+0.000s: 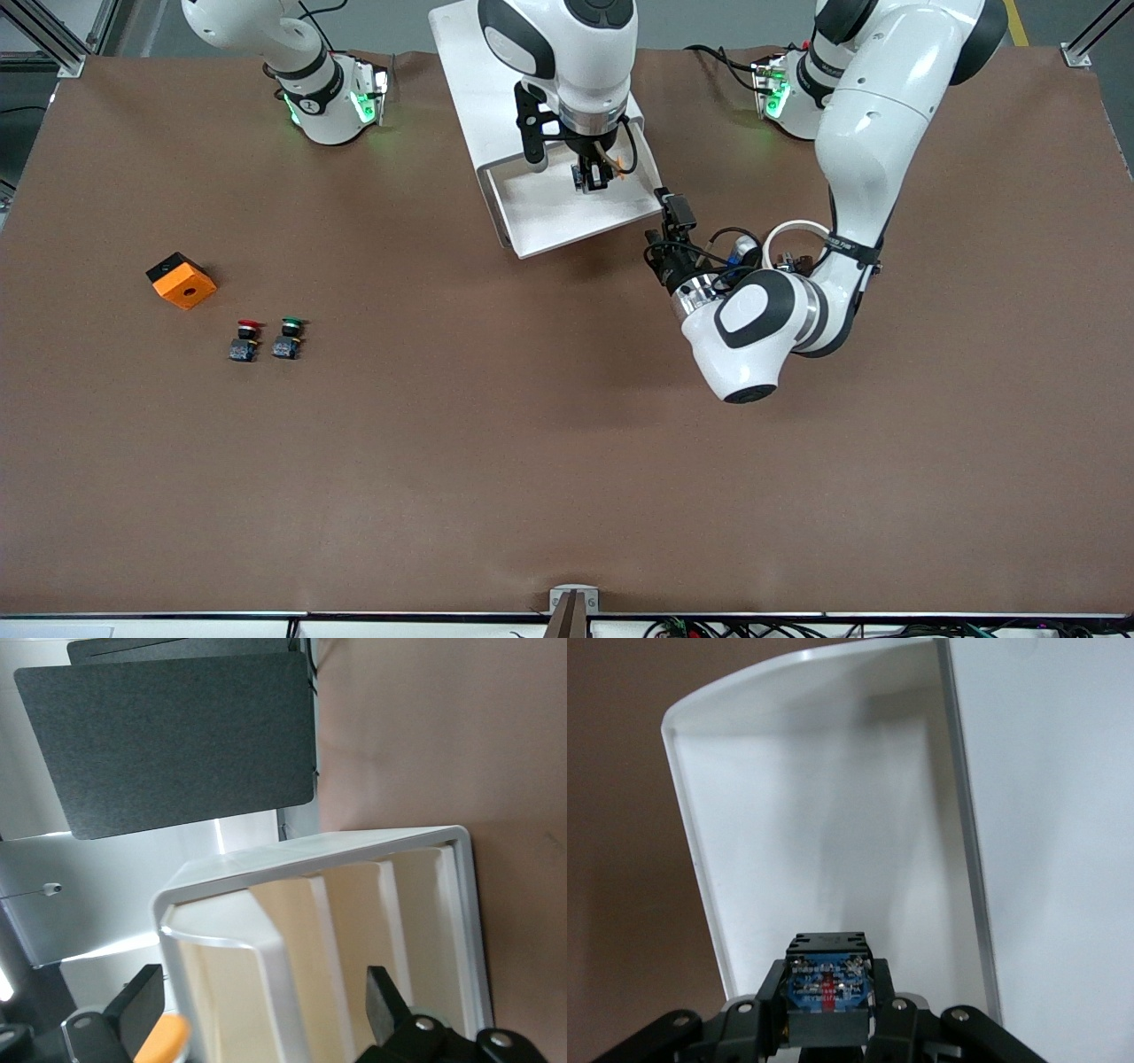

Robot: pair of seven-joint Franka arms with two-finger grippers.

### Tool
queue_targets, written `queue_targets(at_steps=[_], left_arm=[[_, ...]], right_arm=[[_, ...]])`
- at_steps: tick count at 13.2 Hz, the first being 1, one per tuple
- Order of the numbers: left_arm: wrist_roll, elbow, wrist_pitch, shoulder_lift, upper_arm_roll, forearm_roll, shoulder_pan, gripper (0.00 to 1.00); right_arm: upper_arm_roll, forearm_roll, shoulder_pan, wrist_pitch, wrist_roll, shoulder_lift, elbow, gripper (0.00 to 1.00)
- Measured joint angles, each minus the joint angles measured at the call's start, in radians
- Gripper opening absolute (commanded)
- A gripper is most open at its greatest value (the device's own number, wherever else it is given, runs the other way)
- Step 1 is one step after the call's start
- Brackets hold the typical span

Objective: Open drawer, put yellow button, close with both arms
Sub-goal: 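Lower the yellow button into the drawer and open the right gripper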

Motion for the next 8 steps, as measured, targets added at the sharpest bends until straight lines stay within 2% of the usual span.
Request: queue_targets(at_steps=[5, 6, 7, 8], left_arm=[[0.005, 0.028, -0.024, -0.011, -0.109, 0.035, 0.123, 1.00], [0.020, 0.037, -0.025, -0.013, -0.125, 0.060, 0.137, 1.00], [0.046, 0.046, -0.025, -0.016, -0.133, 0.085, 0.146, 1.00], [0.081, 0.052, -0.025, -0.022, -0.133, 0.107, 0.152, 1.00]], right_arm=[[0.000, -0.032, 0.057, 0.041, 0.028, 0.059, 0.002, 0.00], [-0.001, -0.033, 0.063, 0.056, 0.028, 0.074, 0.005, 0.08], [-0.001, -0.034, 0.068, 0.061, 0.028, 0.089, 0.014, 0.68], [-0.002, -0.035, 0.069, 0.061, 0.028, 0.097, 0.028, 1.00]])
